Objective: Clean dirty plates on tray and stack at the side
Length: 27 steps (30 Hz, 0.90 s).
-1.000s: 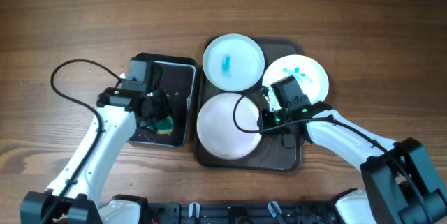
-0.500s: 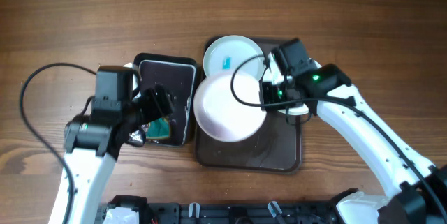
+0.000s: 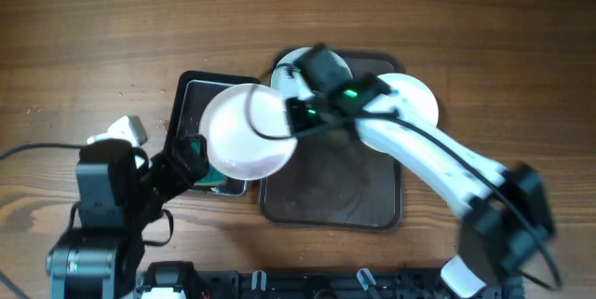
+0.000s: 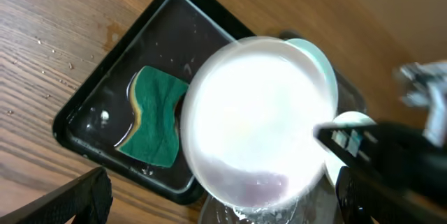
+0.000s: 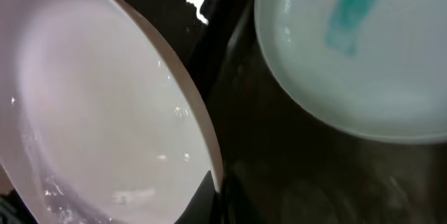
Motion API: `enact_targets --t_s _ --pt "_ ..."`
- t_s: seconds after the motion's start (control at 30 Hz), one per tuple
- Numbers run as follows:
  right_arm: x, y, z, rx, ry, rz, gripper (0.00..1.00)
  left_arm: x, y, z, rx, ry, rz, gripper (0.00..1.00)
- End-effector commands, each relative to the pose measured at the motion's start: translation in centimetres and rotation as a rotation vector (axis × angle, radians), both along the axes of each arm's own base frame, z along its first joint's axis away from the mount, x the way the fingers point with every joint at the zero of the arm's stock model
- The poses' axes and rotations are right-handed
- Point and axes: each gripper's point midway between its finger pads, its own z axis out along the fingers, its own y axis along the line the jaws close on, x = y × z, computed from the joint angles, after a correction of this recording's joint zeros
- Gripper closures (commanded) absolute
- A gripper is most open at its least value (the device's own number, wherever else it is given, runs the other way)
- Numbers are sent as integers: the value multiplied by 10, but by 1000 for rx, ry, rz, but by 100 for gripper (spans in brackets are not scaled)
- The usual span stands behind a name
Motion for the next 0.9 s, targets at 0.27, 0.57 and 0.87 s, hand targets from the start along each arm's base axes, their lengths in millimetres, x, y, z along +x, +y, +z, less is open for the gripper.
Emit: enact_targets --t_s 0.27,0.57,0.87 --pt "56 34 51 -218 -378 -86 96 -15 1 -2 -14 46 17 0" --pt "41 38 89 -435 -683 -134 96 -15 1 -2 -14 45 17 0" --pt "33 40 100 -490 -763 -145 96 -15 1 -2 -14 45 17 0"
